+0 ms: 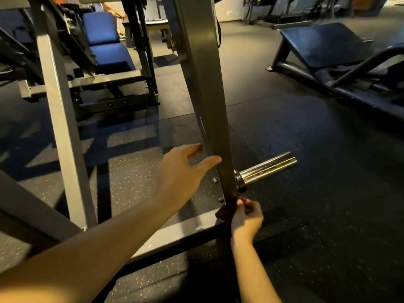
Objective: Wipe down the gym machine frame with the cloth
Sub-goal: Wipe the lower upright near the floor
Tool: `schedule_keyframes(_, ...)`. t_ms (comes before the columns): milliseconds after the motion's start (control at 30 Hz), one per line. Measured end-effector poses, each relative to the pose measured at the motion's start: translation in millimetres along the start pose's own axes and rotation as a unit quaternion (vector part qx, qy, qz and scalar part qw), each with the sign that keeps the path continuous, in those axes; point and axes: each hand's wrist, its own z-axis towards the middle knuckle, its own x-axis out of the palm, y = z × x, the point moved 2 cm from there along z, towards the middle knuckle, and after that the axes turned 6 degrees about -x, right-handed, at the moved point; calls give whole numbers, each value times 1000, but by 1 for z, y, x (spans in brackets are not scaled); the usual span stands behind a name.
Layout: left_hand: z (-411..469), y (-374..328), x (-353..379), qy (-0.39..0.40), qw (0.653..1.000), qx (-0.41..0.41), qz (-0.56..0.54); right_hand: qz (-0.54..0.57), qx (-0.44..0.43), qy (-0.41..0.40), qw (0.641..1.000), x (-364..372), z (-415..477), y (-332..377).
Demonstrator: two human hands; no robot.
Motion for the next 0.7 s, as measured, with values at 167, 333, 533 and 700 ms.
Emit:
schedule_keyframes(167,-6,14,15,0,1000,-3,30,30,67,-11,997,6,9,-20)
schedule_keyframes(333,-3,16,22,-26,995,70,66,45,-80,6,996,17,-14,12)
schedule_keyframes(533,0,29,30,-65,990,106,65,-37,47,-28,998,4,17,-50)
schedule_keyframes(700,-1,30,32,-55,994,73,53,-29,192,-17,981,-1,37,-92)
